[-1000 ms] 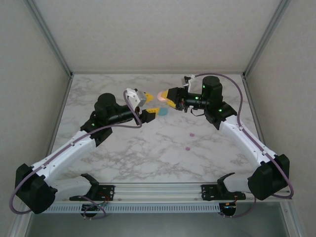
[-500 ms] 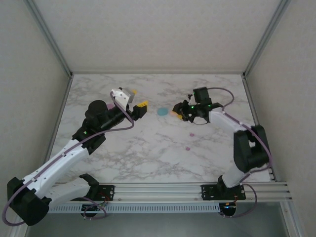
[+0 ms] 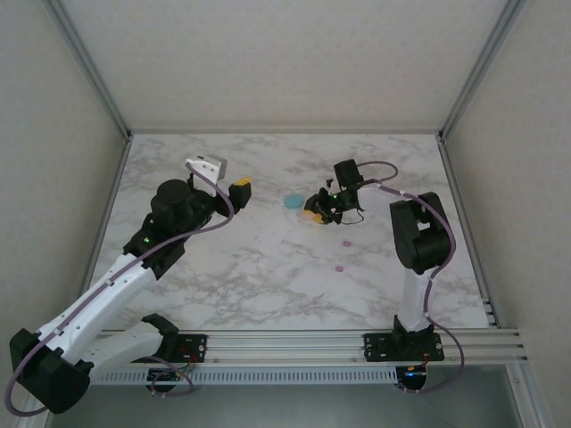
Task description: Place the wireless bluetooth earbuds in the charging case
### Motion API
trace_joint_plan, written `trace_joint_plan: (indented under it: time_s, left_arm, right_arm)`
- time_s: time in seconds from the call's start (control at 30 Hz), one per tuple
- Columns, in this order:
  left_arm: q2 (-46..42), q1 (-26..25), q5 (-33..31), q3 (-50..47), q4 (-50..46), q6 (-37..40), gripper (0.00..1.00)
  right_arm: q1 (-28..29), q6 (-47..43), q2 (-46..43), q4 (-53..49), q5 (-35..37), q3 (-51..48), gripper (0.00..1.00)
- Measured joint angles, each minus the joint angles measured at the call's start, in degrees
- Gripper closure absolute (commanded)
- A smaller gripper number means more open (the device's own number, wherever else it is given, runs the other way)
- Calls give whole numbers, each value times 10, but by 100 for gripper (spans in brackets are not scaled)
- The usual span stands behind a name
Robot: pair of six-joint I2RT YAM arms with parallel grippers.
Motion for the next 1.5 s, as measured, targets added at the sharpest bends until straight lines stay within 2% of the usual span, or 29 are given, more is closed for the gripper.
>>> trace_joint_plan:
  time_s: [0.2, 0.3, 0.43, 0.83, 1.17, 1.33, 1.5]
  left_arm:
    - [43, 23, -15, 45, -57, -44, 24]
    - [68, 37, -18, 71, -92, -68, 24]
    - [115, 58, -18, 112, -139, -97, 24]
    - [247, 103, -28, 197, -268, -146, 26]
    - [442, 193, -54, 302, -388, -147, 15]
    - [523, 211, -83, 346, -423, -138, 7]
    - [577, 225, -91, 398, -445, -123, 7]
  right_arm:
    - [0, -16, 22, -3, -5, 15, 70]
    - [0, -26, 22, -8, -2, 15, 60]
    - [0, -44, 20, -30, 23, 15, 48]
    - [-1, -102, -39, -146, 118, 26, 27]
    - [-1, -119, -205, -195, 146, 23, 25]
    - [-1, -119, -254, -213, 145, 7, 25]
    - [-1, -117, -286, -235, 146, -3, 25]
